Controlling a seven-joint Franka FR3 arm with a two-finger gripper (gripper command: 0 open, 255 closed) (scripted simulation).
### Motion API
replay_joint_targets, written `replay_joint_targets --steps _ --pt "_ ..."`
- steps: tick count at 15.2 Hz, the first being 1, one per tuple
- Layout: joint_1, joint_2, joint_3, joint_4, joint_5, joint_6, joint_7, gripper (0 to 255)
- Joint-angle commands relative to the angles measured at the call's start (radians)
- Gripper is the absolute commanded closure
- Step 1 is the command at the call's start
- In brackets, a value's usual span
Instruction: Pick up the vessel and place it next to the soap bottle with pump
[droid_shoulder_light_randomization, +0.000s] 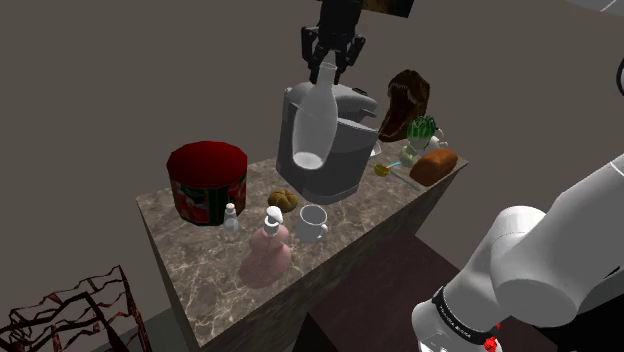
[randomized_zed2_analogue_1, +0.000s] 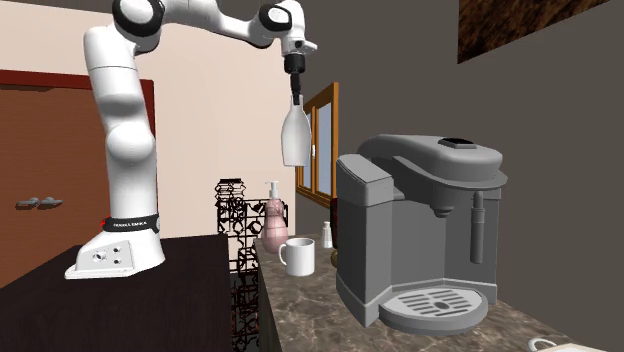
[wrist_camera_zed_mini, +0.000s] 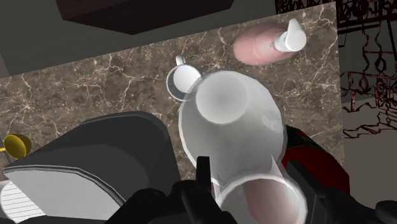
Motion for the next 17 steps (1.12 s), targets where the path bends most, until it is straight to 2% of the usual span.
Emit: replay_joint_targets --steps 1,10,17 --pt "0.02 0.013 0.03 0.017 0.003 -0.005 0.051 255" --pt "0.112 0.159 0.149 0.186 -0.003 -0.036 0.261 255" --pt "0.204 0.341 0.225 0.417 -0.044 -0.095 0.419 255"
